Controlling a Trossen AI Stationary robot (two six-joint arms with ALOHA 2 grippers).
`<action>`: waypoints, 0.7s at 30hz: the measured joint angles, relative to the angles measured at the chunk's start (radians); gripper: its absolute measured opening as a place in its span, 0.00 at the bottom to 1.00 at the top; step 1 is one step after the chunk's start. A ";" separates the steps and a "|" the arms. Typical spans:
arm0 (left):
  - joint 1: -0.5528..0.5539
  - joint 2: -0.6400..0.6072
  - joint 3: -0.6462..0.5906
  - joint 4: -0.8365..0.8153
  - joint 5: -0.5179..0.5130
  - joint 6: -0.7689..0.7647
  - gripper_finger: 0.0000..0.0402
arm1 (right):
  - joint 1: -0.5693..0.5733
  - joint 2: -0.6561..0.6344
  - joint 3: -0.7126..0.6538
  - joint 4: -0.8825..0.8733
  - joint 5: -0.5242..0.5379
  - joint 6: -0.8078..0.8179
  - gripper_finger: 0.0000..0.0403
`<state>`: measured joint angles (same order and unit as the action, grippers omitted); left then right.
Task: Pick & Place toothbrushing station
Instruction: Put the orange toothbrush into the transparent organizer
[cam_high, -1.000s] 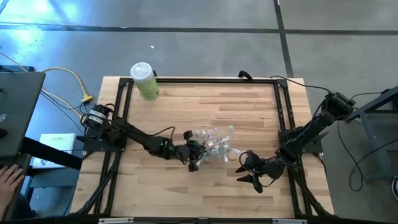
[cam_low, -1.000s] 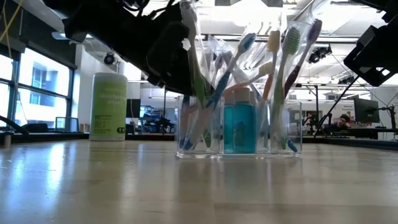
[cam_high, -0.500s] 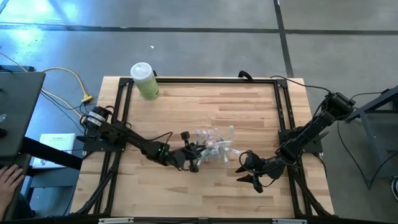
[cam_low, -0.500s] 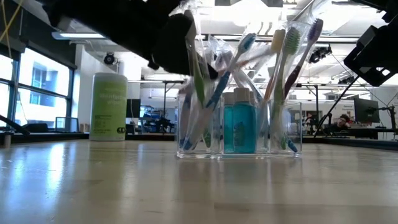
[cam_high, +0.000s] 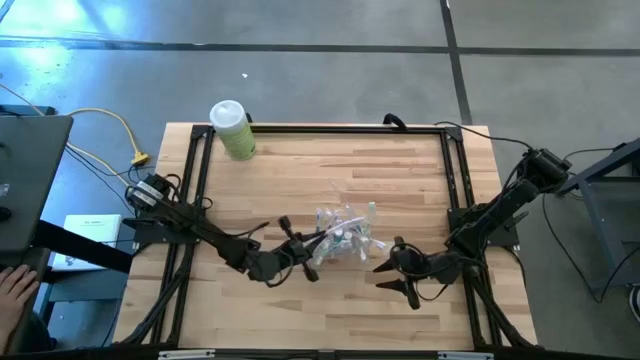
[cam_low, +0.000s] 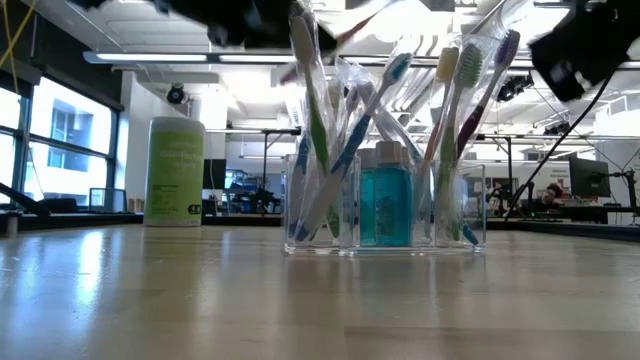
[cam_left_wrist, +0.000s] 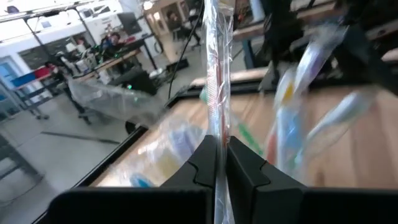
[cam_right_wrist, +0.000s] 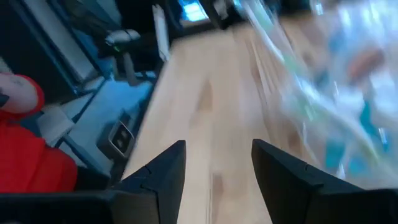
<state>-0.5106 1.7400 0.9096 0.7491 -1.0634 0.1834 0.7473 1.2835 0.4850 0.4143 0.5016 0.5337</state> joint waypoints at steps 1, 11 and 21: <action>-0.009 -0.015 0.000 0.001 0.000 0.000 0.02 | 0.003 0.000 0.000 0.037 0.001 -0.051 0.43; -0.058 -0.109 0.000 0.015 0.196 -0.124 0.02 | -0.007 0.000 0.000 0.474 0.180 -0.633 0.43; -0.055 -0.107 0.000 0.016 0.276 -0.181 0.02 | -0.133 0.000 0.019 0.556 0.089 -0.680 0.43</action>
<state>-0.5652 1.6325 0.9096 0.7647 -0.7876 0.0026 0.6140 1.2839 0.5040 0.9701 0.5903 -0.1467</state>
